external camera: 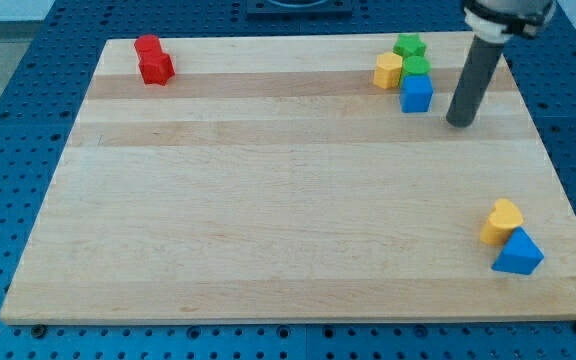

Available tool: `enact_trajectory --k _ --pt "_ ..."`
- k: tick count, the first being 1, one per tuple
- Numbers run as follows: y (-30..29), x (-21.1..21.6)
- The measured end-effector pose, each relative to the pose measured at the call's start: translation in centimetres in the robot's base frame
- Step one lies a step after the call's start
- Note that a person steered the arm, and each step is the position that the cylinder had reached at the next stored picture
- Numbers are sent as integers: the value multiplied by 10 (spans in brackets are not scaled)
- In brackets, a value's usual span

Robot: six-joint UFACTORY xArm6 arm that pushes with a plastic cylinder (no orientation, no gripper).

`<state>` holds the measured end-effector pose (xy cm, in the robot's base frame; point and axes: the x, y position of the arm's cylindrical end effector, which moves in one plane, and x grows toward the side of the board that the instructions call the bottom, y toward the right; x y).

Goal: Push the green star into the heart

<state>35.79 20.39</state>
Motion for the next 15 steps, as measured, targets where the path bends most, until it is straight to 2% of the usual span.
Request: enact_trajectory --k 3,4,6,9,14,15 --pt "0 -126" --pt "-19 -135" --pt "-74 -114" --pt "-138 -106" --pt "-140 76" --pt "-138 70"
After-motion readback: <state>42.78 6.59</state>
